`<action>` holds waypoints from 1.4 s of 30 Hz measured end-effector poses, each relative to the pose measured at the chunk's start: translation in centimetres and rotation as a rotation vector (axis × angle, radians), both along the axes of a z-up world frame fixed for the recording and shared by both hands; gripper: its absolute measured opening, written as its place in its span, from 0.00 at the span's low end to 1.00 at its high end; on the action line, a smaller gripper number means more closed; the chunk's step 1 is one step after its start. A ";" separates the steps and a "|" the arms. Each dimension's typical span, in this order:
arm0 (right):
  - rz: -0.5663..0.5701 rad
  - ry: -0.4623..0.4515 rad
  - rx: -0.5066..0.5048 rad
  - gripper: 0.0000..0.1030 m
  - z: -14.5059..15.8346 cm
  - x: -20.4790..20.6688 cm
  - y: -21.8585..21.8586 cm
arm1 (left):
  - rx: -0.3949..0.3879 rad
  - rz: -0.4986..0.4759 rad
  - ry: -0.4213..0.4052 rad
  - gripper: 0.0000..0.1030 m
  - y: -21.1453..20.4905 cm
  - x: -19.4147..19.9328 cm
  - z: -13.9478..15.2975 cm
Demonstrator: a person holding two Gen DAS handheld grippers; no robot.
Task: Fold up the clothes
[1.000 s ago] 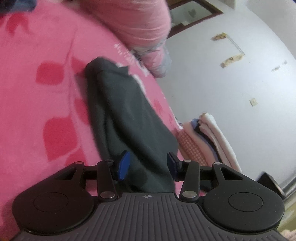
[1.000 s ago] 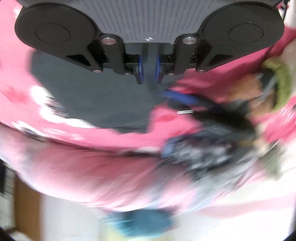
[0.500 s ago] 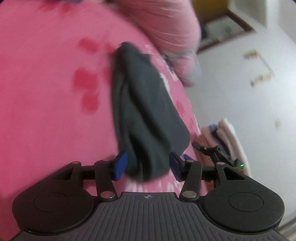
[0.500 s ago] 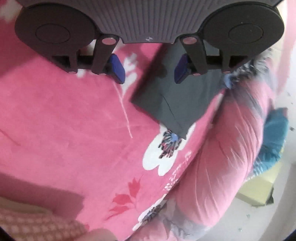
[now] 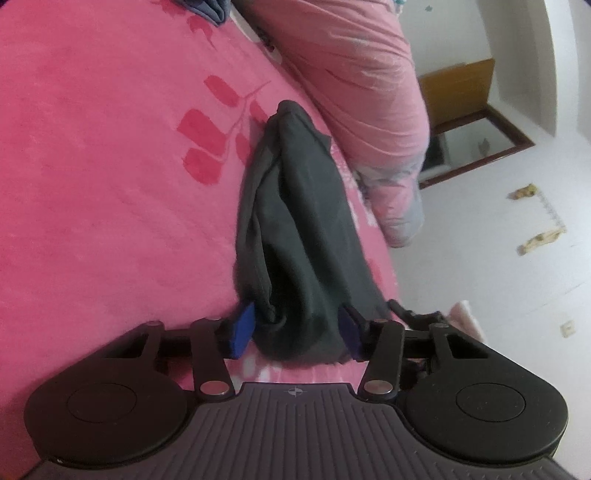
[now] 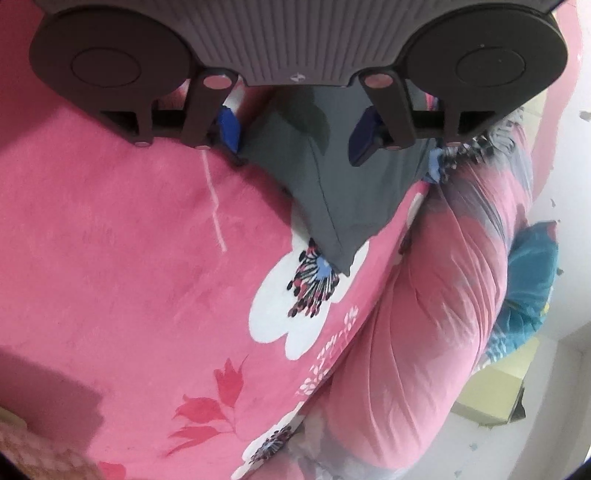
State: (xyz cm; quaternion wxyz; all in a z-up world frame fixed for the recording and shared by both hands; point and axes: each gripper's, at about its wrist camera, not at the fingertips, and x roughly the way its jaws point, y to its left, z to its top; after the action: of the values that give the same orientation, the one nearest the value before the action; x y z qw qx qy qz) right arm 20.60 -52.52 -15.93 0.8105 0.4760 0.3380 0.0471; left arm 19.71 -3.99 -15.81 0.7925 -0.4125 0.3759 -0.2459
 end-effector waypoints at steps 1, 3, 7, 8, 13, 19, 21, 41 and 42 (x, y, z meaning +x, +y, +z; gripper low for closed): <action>-0.008 -0.006 0.014 0.51 -0.3 -0.1 -0.2 | 0.020 0.001 -0.010 0.45 -0.3 -0.1 0.1; -0.024 -0.016 0.029 0.45 -0.7 -0.2 -0.4 | 0.051 0.021 -0.031 0.44 -0.9 -0.5 0.2; -0.053 -0.017 0.038 0.14 -1.3 0.0 -0.4 | 0.092 0.086 -0.035 0.23 -1.8 -1.5 0.3; -0.061 -0.014 0.043 0.12 -1.5 0.0 -0.4 | 0.102 0.105 -0.016 0.07 -1.9 -1.6 0.1; -0.131 -0.031 0.055 0.04 -0.1 -2.3 0.5 | 0.016 0.158 0.004 0.02 -0.5 -1.9 0.3; -0.175 -0.043 0.070 0.04 1.9 -8.1 2.2 | -0.051 0.080 0.016 0.02 2.8 -2.7 1.9; -0.181 -0.036 0.084 0.04 2.2 -10.8 2.9 | -0.050 0.037 0.028 0.02 4.1 -3.6 2.4; -0.106 -0.127 -0.419 0.46 9.3 -24.4 7.4 | 0.295 0.020 -0.144 0.37 8.9 -12.4 4.8; -0.069 -0.166 -0.492 0.45 10.1 -24.3 8.8 | 0.327 0.024 -0.189 0.37 8.5 -12.7 5.5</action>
State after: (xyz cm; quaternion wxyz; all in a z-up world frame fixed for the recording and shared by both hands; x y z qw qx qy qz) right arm -3.69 -43.71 -5.79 0.9280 0.2705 0.2551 -0.0251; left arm 6.99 4.47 -10.29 0.8837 -0.2576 0.3297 -0.2099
